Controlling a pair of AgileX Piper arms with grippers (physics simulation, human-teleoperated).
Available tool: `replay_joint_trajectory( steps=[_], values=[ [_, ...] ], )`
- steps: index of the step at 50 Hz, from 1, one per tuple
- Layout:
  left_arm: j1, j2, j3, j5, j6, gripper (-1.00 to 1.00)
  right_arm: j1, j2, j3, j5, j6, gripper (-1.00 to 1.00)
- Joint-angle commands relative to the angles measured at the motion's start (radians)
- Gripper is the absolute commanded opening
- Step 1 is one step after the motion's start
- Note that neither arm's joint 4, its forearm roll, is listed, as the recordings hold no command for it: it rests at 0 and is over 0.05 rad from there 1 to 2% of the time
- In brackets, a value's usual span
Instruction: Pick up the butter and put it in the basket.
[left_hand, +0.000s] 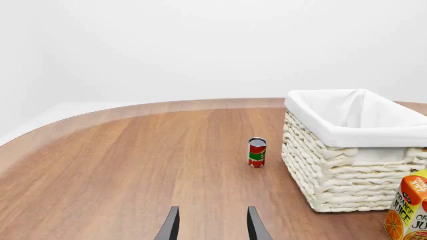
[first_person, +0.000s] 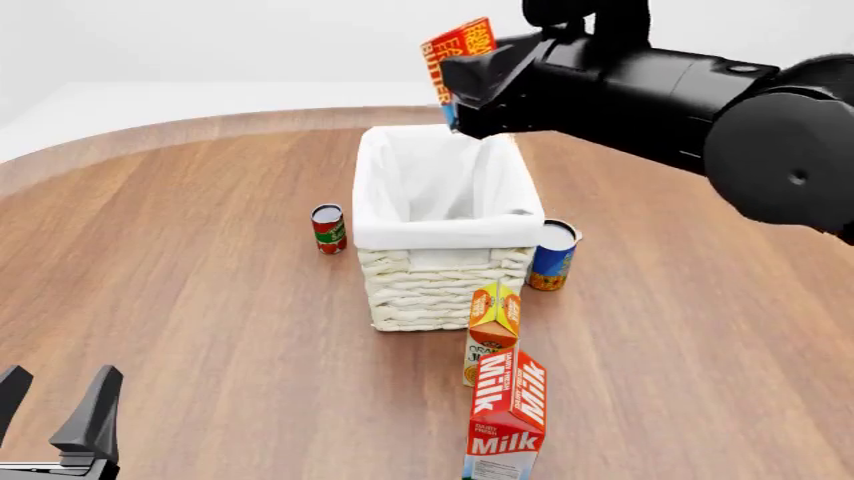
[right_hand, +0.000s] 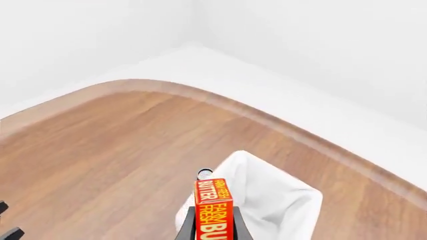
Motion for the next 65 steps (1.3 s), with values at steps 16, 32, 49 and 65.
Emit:
replay_joint_trajectory(
  steps=[16,32,49,65],
  values=[
    [0.0,0.0,0.0,0.0,0.0,1.0,-0.039,0.179,-0.047,0.023,-0.037,-1.0],
    [0.0,0.0,0.0,0.0,0.0,1.0,-0.051,0.24,-0.012,-0.036,-0.044,-1.0],
    [0.0,0.0,0.0,0.0,0.0,1.0,-0.049,0.281,-0.006,-0.071,-0.035,-1.0],
    [0.0,0.0,0.0,0.0,0.0,1.0,-0.068,0.318,-0.027,-0.092,-0.035,-1.0]
  ],
)
